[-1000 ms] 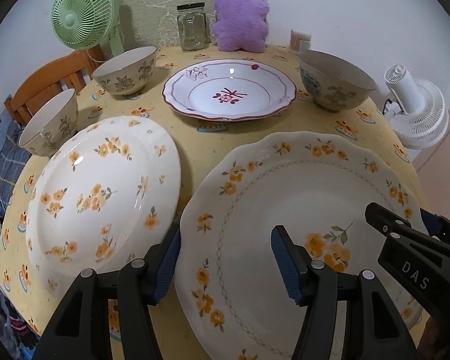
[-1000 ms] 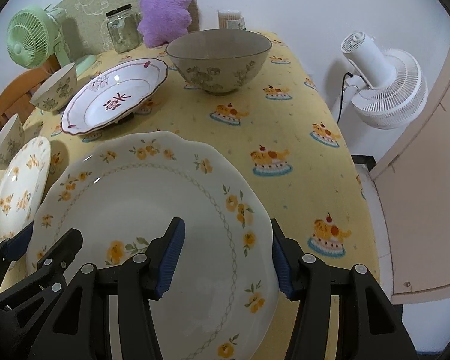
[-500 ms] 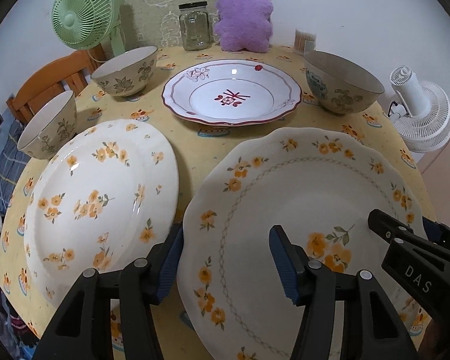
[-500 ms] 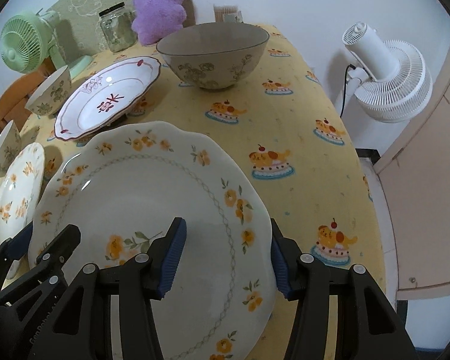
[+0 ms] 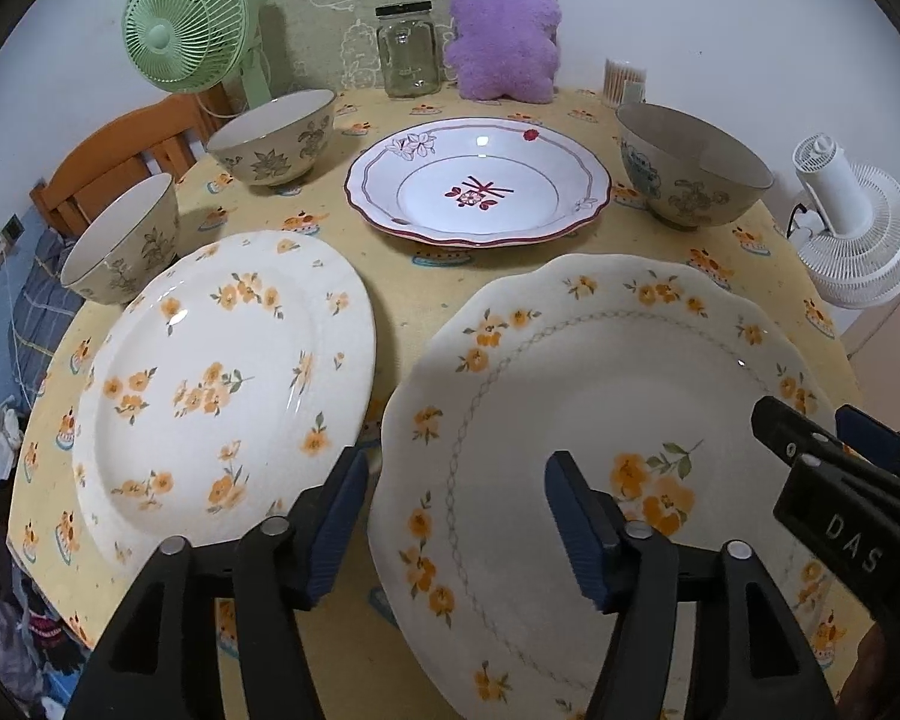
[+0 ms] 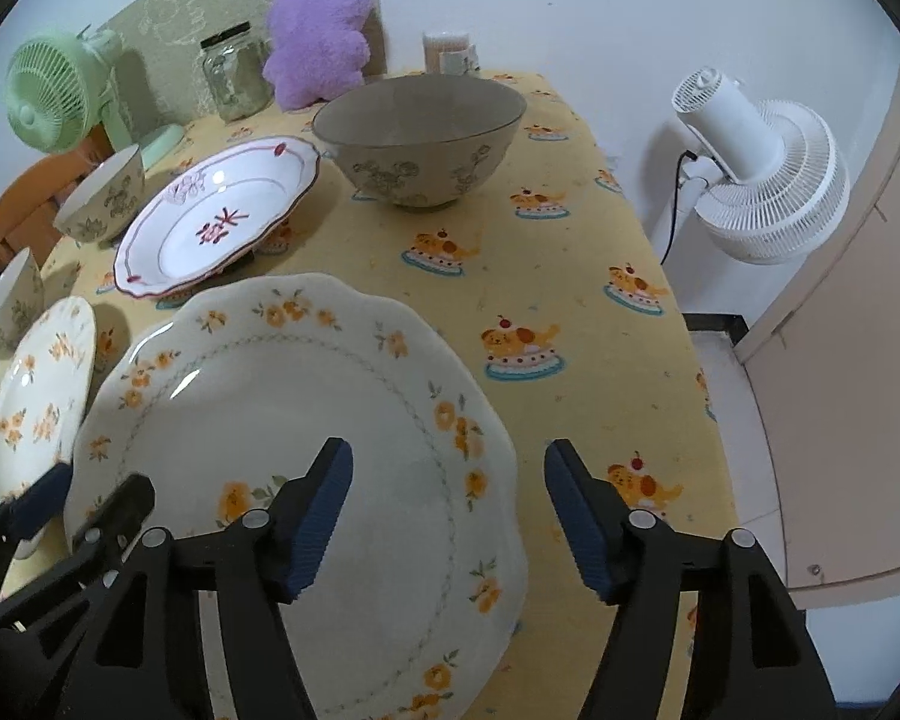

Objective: Organize plates and bowls

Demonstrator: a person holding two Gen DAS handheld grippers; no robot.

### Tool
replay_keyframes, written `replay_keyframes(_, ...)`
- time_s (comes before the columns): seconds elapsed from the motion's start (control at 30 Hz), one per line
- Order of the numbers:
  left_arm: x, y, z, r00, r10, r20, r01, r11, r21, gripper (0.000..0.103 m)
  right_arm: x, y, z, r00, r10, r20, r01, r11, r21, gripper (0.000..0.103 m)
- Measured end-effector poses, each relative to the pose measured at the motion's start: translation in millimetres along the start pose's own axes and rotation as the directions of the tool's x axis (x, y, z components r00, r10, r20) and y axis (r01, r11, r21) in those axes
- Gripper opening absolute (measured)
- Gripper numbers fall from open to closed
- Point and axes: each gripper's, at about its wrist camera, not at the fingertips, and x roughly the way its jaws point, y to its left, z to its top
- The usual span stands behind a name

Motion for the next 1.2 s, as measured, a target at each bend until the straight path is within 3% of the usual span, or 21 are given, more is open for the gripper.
replay_keyframes(0.17,-15,0,2,0.999,-0.025,0.029,0.025,1.0,0.011,0.087,-12,-7,2,1.0,0.015,-0.002,-0.015,1.0,0.027,0.074)
replay_keyframes(0.47,-32,19,7,0.993,-0.092,0.069,0.087,0.994,0.061,0.096,-42,17,1,0.999,0.012,0.048,-0.013,1.0,0.016,0.085)
replay_keyframes(0.7,-39,61,14,0.989,-0.125,0.081,0.118,0.989,0.091,0.099,-59,55,-1,0.997,-0.003,0.075,0.0,0.999,0.044,0.088)
replay_keyframes(1.2,-31,158,25,0.991,-0.107,0.086,0.102,0.993,0.063,0.099,-74,157,-3,0.994,0.014,0.105,-0.017,0.999,0.028,0.088)
